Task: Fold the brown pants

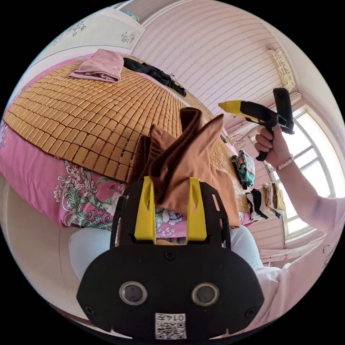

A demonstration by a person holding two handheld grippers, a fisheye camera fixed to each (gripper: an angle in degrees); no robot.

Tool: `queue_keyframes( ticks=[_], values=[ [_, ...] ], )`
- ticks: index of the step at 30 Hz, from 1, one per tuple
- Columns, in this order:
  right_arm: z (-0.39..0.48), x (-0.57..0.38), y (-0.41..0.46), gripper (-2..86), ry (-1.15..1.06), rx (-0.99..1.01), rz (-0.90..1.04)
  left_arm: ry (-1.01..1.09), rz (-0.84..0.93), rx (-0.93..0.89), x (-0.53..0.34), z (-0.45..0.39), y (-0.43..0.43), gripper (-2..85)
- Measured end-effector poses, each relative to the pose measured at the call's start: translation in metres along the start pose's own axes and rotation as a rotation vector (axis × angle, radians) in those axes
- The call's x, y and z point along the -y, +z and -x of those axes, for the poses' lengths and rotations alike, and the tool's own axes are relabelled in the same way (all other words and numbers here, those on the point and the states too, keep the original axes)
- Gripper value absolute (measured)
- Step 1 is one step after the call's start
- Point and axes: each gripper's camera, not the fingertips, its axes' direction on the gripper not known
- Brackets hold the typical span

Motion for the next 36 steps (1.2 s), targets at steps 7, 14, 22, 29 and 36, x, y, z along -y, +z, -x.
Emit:
queue_keyframes(
  ticks=[7,14,22,29,36],
  values=[
    [-0.035,-0.002,0.041,12.5,0.063,-0.093,0.139,0.014,-0.049,0.004,-0.009,-0.007,-0.020,4.0],
    [-0.043,0.008,0.102,14.8,0.009,0.091,0.228,-0.077,0.061,-0.030,-0.041,-0.003,-0.039,3.5],
    [-0.017,0.031,0.172,9.5,-0.153,0.115,0.463,-0.102,0.107,-0.019,-0.034,-0.003,-0.034,3.6],
    [-0.029,0.038,0.110,1.8,-0.101,0.039,0.341,-0.043,-0.019,-0.056,-0.013,-0.023,-0.045,4.2],
    [-0.033,0.031,0.141,10.7,0.045,-0.091,0.315,-0.021,0.060,0.145,-0.010,-0.014,-0.029,7.4]
  ],
)
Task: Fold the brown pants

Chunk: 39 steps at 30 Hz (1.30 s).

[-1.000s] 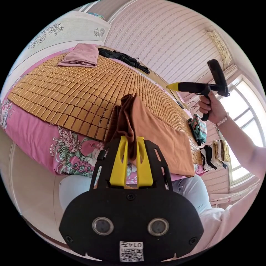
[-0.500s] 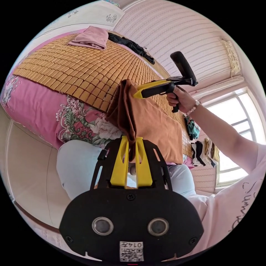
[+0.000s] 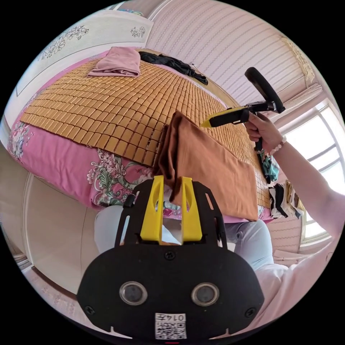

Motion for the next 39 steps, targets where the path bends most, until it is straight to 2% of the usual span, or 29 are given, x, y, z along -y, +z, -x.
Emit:
queue_keyframes(
  ticks=[3,5,7,11,13,16,20,23,26,30,32,39],
  values=[
    [0.018,0.002,0.016,11.2,-0.056,-0.035,0.012,-0.011,-0.046,-0.035,-0.013,0.001,-0.011,7.0],
    [0.027,0.005,0.038,10.4,-0.068,-0.079,0.094,-0.014,-0.012,-0.053,-0.014,0.002,-0.001,7.1],
    [0.034,0.004,0.045,9.4,-0.077,-0.110,0.118,-0.010,0.107,-0.091,-0.007,0.000,0.020,6.5],
    [0.048,-0.010,0.029,4.7,-0.095,-0.194,0.045,0.024,0.130,-0.133,-0.003,-0.005,0.025,2.9],
    [0.051,-0.015,0.025,1.8,-0.123,-0.196,0.039,0.022,0.106,-0.149,-0.008,-0.008,0.019,1.9],
    [0.045,-0.018,0.019,0.5,-0.100,-0.096,0.040,0.038,0.057,-0.177,-0.012,-0.018,0.004,1.2],
    [0.046,-0.020,0.004,1.8,-0.084,-0.022,-0.036,0.087,0.043,-0.158,-0.014,-0.033,-0.006,0.9],
    [0.057,-0.011,0.004,7.5,-0.110,-0.007,-0.063,0.092,0.046,-0.123,-0.018,-0.042,-0.004,0.8],
    [0.067,0.007,0.018,10.7,-0.107,-0.074,-0.016,0.084,0.042,-0.122,-0.020,-0.046,-0.004,0.6],
    [0.076,0.017,0.034,6.8,-0.146,-0.073,0.086,0.126,0.053,-0.076,-0.015,-0.053,-0.004,0.6],
    [0.080,0.009,0.011,2.0,-0.123,-0.147,0.013,0.126,0.042,-0.089,-0.013,-0.054,-0.005,0.6],
    [0.078,0.004,-0.049,0.9,-0.128,-0.093,-0.109,0.104,-0.044,-0.054,-0.008,-0.052,-0.020,1.4]
  ],
)
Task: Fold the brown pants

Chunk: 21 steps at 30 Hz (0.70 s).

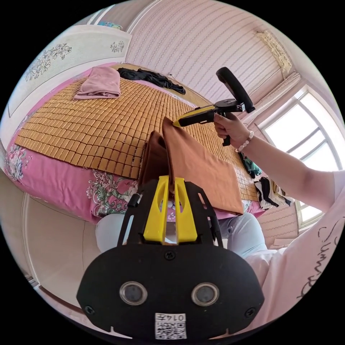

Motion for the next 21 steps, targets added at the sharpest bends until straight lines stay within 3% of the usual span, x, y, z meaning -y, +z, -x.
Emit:
queue_keyframes(
  ticks=[3,5,9,13,18,21],
  values=[
    [-0.008,0.011,0.022,2.2,0.052,0.051,0.057,0.003,0.136,0.148,0.003,0.009,0.037,3.5],
    [-0.014,0.014,0.043,7.8,0.104,0.079,0.137,-0.033,0.188,0.202,0.000,0.016,0.054,5.4],
    [-0.008,0.014,0.043,10.6,0.110,0.037,0.146,-0.019,0.078,0.157,-0.005,0.016,0.045,8.8],
    [0.015,0.017,0.044,9.0,0.052,-0.039,0.184,-0.030,0.186,0.091,-0.001,0.029,0.072,12.8],
    [0.029,0.006,0.013,3.2,-0.024,-0.064,0.157,-0.041,0.243,0.034,0.005,0.045,0.073,8.7],
    [0.030,-0.015,-0.031,2.1,-0.008,-0.042,0.051,0.015,0.180,0.037,-0.003,0.034,0.047,4.5]
  ],
)
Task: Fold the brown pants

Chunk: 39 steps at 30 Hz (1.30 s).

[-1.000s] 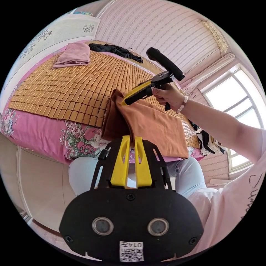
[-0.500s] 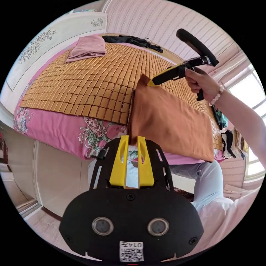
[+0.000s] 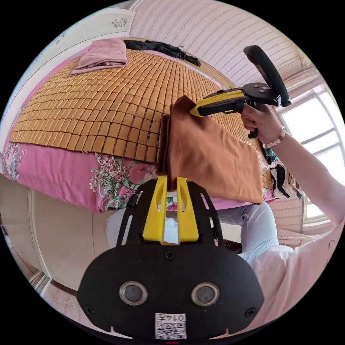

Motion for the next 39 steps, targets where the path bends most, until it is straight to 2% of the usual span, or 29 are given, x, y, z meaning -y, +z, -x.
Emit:
queue_keyframes(
  ticks=[6,10,14,17,19,20,21,22,24,26,28,32,35,39],
  values=[
    [-0.010,-0.095,-0.108,1.5,0.111,0.103,-0.302,0.234,-0.190,-0.037,-0.027,-0.069,-0.055,3.5],
    [-0.033,-0.216,-0.181,1.5,0.375,0.166,-0.544,0.485,-0.284,-0.273,-0.024,-0.146,-0.062,3.4],
    [-0.051,-0.337,-0.265,1.5,0.632,0.170,-0.795,0.586,-0.376,-0.535,-0.002,-0.208,-0.071,3.3],
    [-0.050,-0.334,-0.321,1.5,0.585,0.148,-0.934,0.531,-0.508,-0.626,0.017,-0.211,-0.098,3.0],
    [-0.055,-0.289,-0.333,1.5,0.504,0.177,-0.896,0.444,-0.565,-0.586,0.023,-0.176,-0.111,2.8],
    [-0.061,-0.248,-0.326,1.4,0.461,0.191,-0.810,0.416,-0.565,-0.541,0.023,-0.165,-0.112,2.8],
    [-0.064,-0.225,-0.318,1.4,0.439,0.198,-0.755,0.355,-0.541,-0.424,0.021,-0.141,-0.108,2.8],
    [-0.070,-0.177,-0.294,1.4,0.397,0.225,-0.639,0.276,-0.495,-0.308,0.019,-0.113,-0.096,2.8],
    [-0.075,-0.108,-0.237,1.4,0.367,0.292,-0.464,0.108,-0.416,-0.186,0.016,-0.064,-0.071,2.8],
    [-0.068,-0.034,-0.151,1.4,0.361,0.270,-0.200,-0.048,-0.319,-0.160,0.014,-0.019,-0.041,2.8],
    [-0.055,0.001,-0.101,1.4,0.335,0.194,-0.047,-0.130,-0.198,-0.133,0.013,0.008,-0.006,2.8],
    [-0.040,0.039,-0.077,1.5,0.337,0.130,-0.060,-0.095,-0.192,-0.014,0.015,0.008,0.009,3.5],
    [-0.042,0.036,-0.081,1.4,0.390,0.105,-0.087,-0.175,-0.109,0.014,0.019,0.019,0.024,5.2],
    [-0.035,-0.019,-0.103,0.3,0.443,0.048,-0.154,-0.127,-0.235,0.065,-0.006,0.014,0.008,4.6]
  ],
)
